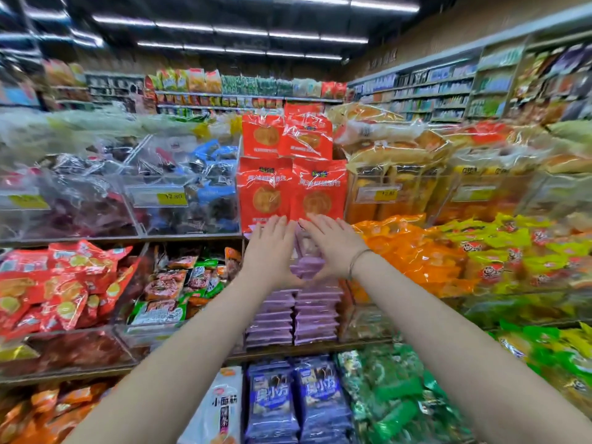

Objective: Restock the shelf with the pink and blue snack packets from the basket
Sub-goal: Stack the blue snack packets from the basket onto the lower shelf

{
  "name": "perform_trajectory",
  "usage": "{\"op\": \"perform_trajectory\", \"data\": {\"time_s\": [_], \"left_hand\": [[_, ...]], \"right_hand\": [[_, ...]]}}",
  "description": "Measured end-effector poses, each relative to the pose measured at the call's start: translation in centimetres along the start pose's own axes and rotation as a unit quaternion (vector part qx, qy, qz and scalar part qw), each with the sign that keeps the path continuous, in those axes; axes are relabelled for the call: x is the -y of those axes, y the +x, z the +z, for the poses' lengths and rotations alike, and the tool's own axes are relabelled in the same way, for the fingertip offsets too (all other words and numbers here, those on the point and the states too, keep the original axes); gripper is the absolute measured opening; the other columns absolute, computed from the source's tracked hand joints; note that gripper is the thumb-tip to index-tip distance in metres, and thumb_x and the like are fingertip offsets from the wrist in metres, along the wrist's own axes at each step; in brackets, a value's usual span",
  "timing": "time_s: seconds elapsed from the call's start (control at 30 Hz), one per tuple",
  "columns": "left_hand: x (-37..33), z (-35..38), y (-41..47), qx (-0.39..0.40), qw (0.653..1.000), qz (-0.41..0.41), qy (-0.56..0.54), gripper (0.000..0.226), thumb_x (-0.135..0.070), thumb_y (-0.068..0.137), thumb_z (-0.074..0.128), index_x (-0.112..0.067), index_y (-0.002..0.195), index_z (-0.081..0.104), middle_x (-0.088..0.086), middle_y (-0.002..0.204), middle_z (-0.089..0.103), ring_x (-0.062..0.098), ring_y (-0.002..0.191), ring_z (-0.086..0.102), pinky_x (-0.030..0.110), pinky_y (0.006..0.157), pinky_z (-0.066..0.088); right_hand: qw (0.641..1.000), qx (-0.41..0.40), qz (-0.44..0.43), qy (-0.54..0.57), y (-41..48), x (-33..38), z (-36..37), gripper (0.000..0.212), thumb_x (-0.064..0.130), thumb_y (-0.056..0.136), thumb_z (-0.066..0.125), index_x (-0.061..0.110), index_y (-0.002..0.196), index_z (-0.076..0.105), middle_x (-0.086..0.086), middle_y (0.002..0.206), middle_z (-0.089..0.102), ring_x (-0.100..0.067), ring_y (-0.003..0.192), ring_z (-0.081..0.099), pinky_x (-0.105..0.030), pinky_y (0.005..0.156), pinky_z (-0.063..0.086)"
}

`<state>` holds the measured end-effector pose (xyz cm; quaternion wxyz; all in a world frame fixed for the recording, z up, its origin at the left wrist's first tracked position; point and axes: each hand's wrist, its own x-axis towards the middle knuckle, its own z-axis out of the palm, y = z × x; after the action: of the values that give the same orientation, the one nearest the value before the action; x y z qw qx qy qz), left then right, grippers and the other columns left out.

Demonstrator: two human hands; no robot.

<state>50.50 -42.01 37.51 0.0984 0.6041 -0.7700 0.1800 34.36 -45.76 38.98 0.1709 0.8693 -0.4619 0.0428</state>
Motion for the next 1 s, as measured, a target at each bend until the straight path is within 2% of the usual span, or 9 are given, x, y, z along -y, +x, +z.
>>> {"op": "perform_trajectory", "data": {"time_s": [0.1, 0.27, 0.4, 0.57, 0.67, 0.77, 0.83, 0.9, 1.0], "left_hand": [[1.3, 1.7, 1.0, 0.036, 0.999, -0.004, 0.039, 0.124, -0.075, 0.062, 0.066, -0.006, 0.150, 0.012, 0.012, 0.156, 0.021, 0.028, 0.143, 0.020, 0.046, 0.116, 0.017], [4.4, 2.2, 1.7, 0.047, 0.999, -0.003, -0.009, 0.115, -0.069, 0.065, 0.069, -0.008, 0.149, 0.019, 0.009, 0.155, 0.025, 0.027, 0.141, 0.025, 0.041, 0.116, 0.022], [3.6, 2.3, 2.0, 0.047, 0.999, 0.013, 0.020, 0.115, -0.069, 0.064, 0.069, -0.009, 0.149, 0.020, 0.011, 0.153, 0.026, 0.029, 0.140, 0.025, 0.044, 0.115, 0.023], [2.5, 1.1, 2.1, 0.027, 0.998, 0.015, 0.062, 0.123, -0.082, 0.059, 0.060, -0.007, 0.148, 0.019, 0.012, 0.147, 0.028, 0.030, 0.137, 0.026, 0.046, 0.115, 0.018], [1.7, 0.2, 0.9, -0.008, 0.999, 0.023, 0.029, 0.124, -0.082, 0.061, 0.057, -0.009, 0.150, 0.012, 0.010, 0.149, 0.027, 0.028, 0.139, 0.024, 0.047, 0.116, 0.014], [0.3, -0.1, -1.3, -0.115, 0.990, 0.064, -0.041, 0.090, -0.060, 0.073, 0.066, -0.005, 0.139, 0.039, 0.014, 0.137, 0.044, 0.031, 0.128, 0.040, 0.048, 0.109, 0.030], [-1.7, 0.7, -3.2, -0.205, 0.965, 0.108, -0.121, 0.045, -0.035, 0.076, 0.070, -0.005, 0.107, 0.059, 0.012, 0.104, 0.061, 0.029, 0.096, 0.058, 0.041, 0.082, 0.049], [-4.1, 2.3, -4.9, -0.176, 0.957, 0.171, -0.153, 0.024, -0.025, 0.073, 0.070, -0.009, 0.087, 0.060, 0.005, 0.081, 0.060, 0.023, 0.073, 0.059, 0.032, 0.060, 0.050], [-6.6, 5.6, -5.6, -0.051, 0.971, 0.201, -0.120, 0.028, -0.021, 0.077, 0.063, -0.007, 0.101, 0.063, 0.007, 0.092, 0.063, 0.025, 0.083, 0.061, 0.034, 0.068, 0.049]], "right_hand": [[0.997, 0.067, -0.012, 0.041, 1.2, -1.7, 0.8, 0.122, 0.049, 0.062, 0.080, 0.022, 0.150, 0.001, 0.000, 0.158, 0.007, -0.021, 0.144, 0.012, -0.042, 0.117, 0.017], [0.984, 0.050, -0.003, 0.168, 1.1, -4.5, 1.8, 0.107, 0.026, 0.066, 0.083, 0.024, 0.150, 0.016, 0.000, 0.156, 0.019, -0.019, 0.142, 0.023, -0.032, 0.115, 0.024], [0.989, 0.047, -0.023, 0.142, 1.4, -3.9, 1.9, 0.105, 0.037, 0.068, 0.080, 0.025, 0.150, 0.016, -0.003, 0.157, 0.015, -0.021, 0.143, 0.018, -0.031, 0.115, 0.019], [0.978, 0.075, 0.019, 0.194, 2.3, -3.7, 1.5, 0.106, 0.059, 0.067, 0.073, 0.029, 0.149, 0.014, -0.001, 0.158, 0.001, -0.025, 0.145, 0.004, -0.043, 0.117, 0.014], [0.965, 0.133, 0.027, 0.223, 3.0, -3.9, 1.6, 0.094, 0.065, 0.079, 0.055, 0.026, 0.150, 0.007, 0.000, 0.158, -0.006, -0.022, 0.145, -0.004, -0.044, 0.117, 0.006], [0.941, 0.121, 0.047, 0.312, 3.8, -3.7, 1.2, 0.058, 0.044, 0.099, 0.029, 0.019, 0.149, 0.016, -0.004, 0.159, 0.001, -0.020, 0.146, -0.001, -0.040, 0.117, 0.000], [0.945, 0.098, 0.056, 0.308, 4.2, -3.7, 1.0, 0.047, 0.031, 0.101, 0.029, 0.017, 0.146, 0.029, -0.006, 0.157, 0.015, -0.023, 0.145, 0.008, -0.040, 0.118, 0.007], [0.950, 0.092, 0.032, 0.296, 4.6, -4.1, 0.7, 0.044, 0.030, 0.098, 0.041, 0.015, 0.140, 0.039, -0.009, 0.150, 0.032, -0.025, 0.141, 0.024, -0.036, 0.114, 0.020], [0.941, 0.124, 0.047, 0.312, 5.4, -4.2, 0.2, 0.059, 0.039, 0.090, 0.054, 0.015, 0.141, 0.036, -0.007, 0.135, 0.046, -0.024, 0.122, 0.046, -0.029, 0.093, 0.039]]}}
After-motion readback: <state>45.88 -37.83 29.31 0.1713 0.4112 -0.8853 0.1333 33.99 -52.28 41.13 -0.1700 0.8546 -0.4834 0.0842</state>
